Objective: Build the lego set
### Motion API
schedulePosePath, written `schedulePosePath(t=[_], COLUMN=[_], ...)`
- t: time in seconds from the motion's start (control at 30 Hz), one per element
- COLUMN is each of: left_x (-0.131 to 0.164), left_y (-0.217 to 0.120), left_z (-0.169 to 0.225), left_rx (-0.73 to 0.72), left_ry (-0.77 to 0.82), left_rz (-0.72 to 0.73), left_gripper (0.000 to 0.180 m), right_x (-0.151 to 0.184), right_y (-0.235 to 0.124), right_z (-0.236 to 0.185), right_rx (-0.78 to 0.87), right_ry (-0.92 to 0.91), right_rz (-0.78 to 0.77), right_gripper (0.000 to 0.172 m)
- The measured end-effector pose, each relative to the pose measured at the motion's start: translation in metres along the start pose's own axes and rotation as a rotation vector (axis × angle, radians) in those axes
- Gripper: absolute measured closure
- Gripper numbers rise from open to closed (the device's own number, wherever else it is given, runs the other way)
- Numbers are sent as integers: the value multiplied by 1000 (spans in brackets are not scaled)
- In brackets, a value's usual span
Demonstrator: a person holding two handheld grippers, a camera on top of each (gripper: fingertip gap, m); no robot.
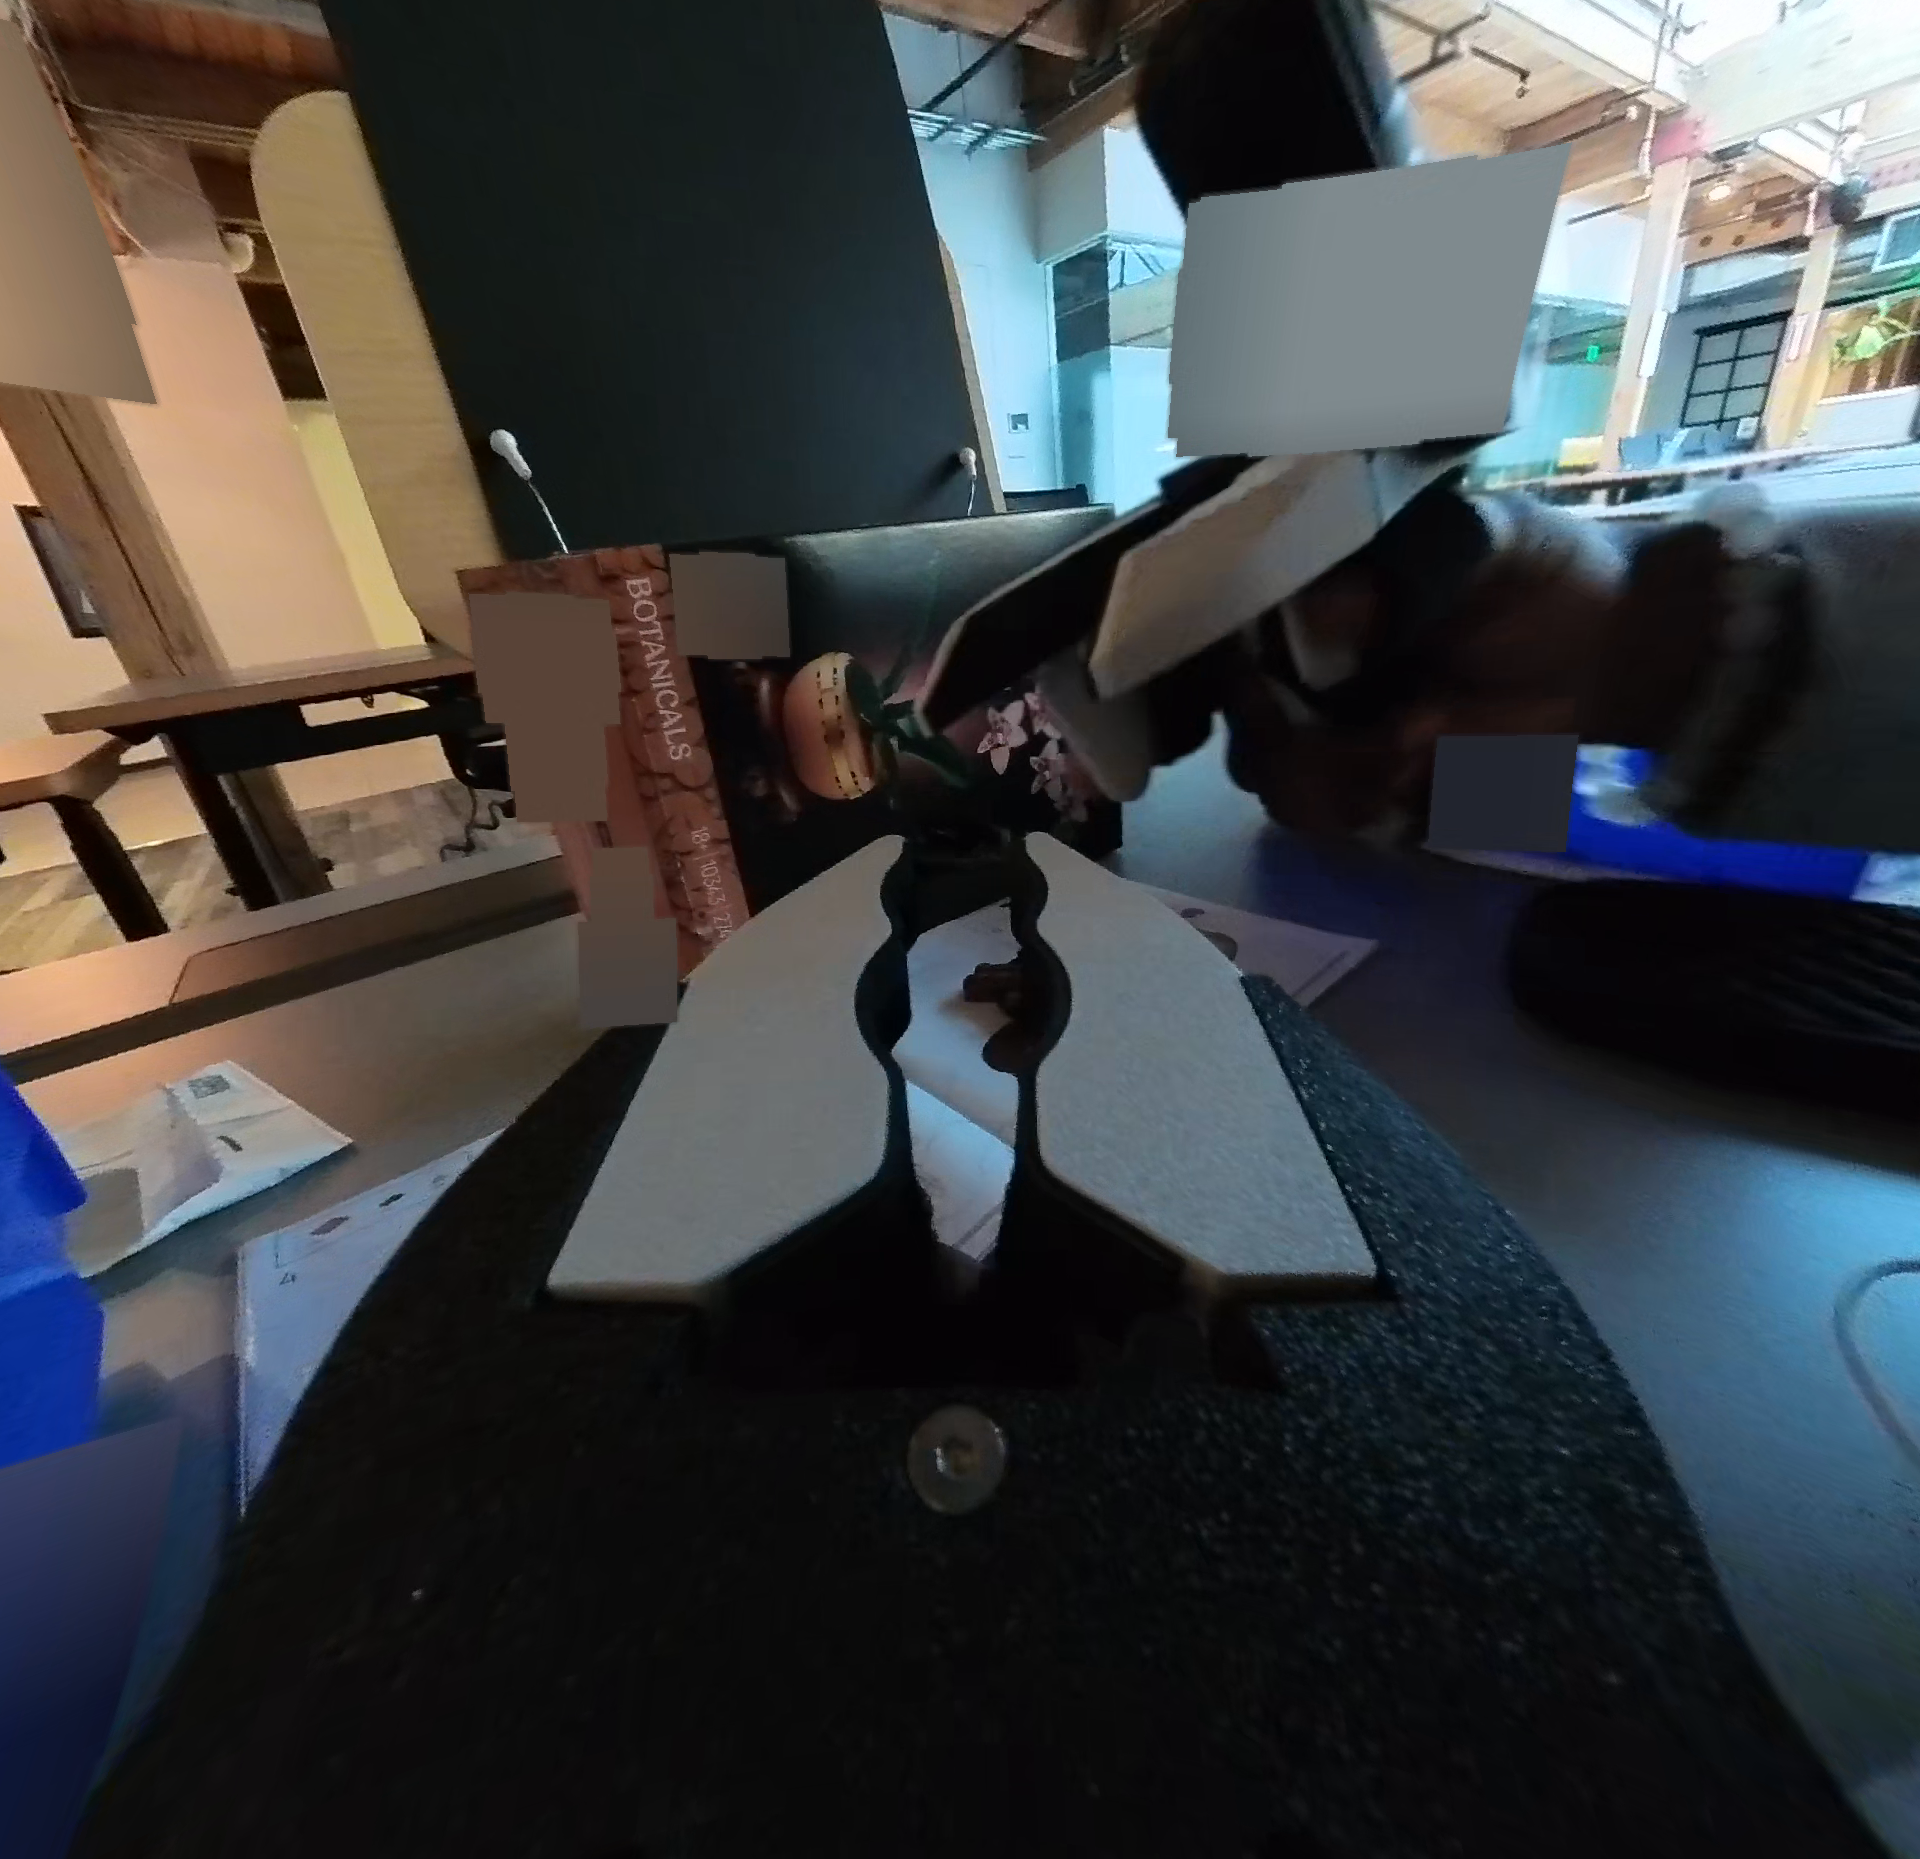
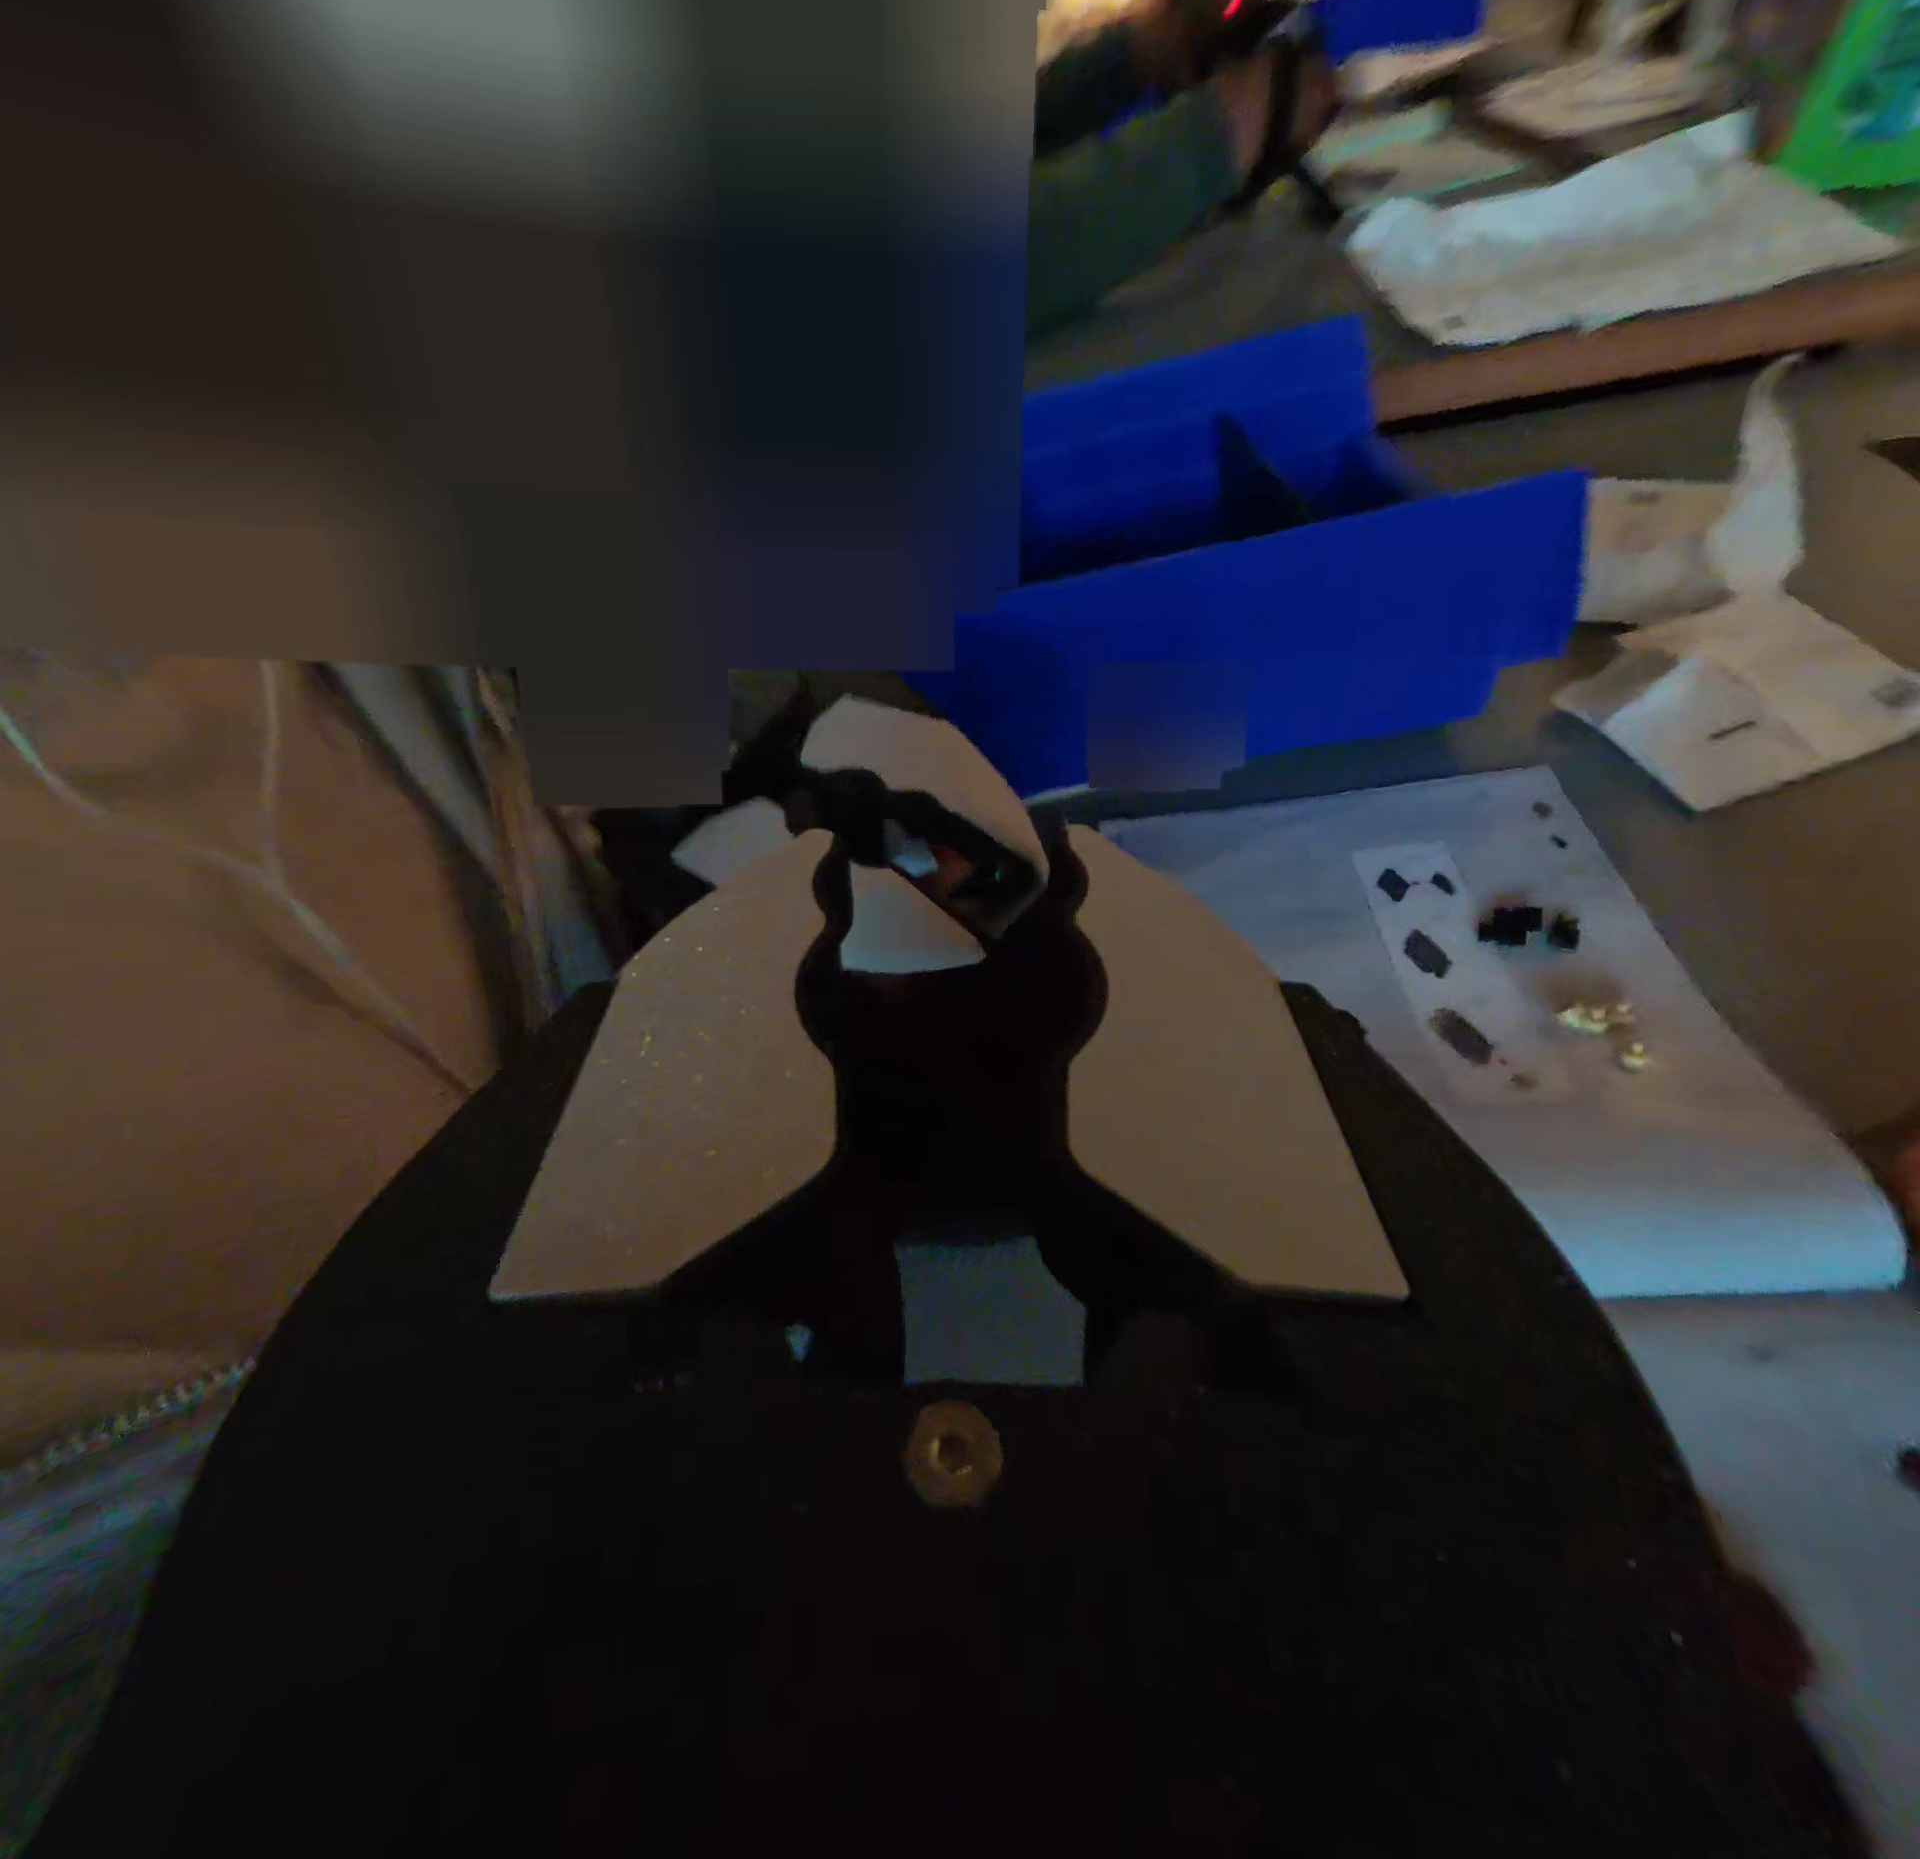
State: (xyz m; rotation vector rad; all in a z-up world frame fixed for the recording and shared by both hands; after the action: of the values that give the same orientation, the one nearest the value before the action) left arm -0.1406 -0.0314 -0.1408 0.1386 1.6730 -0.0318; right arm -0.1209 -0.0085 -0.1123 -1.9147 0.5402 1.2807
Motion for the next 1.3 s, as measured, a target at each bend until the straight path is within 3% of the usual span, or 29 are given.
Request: schedulePosePath(t=[1.3], left_x=[2], left_y=[1], left_z=[-2], left_rx=[-1], left_ry=[-14], left_rz=[-6], left_gripper=[164], right_x=[13], right_y=[6], right_z=[1], right_rx=[-5], right_ry=[-34], right_rz=[-8], right_gripper=[147])
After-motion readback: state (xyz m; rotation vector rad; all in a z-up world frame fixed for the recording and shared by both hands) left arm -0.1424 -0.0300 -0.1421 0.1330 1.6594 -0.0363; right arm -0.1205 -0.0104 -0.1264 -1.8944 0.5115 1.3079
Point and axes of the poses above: each gripper's, where its closed fingertips meet, y out along the fingers, x out of its underside, z = x × y across the jaws, the point moved 2 cm from there along -y, back along the fingers, and after that the axes turned 6 degrees about -z, right-handed, at the moved point
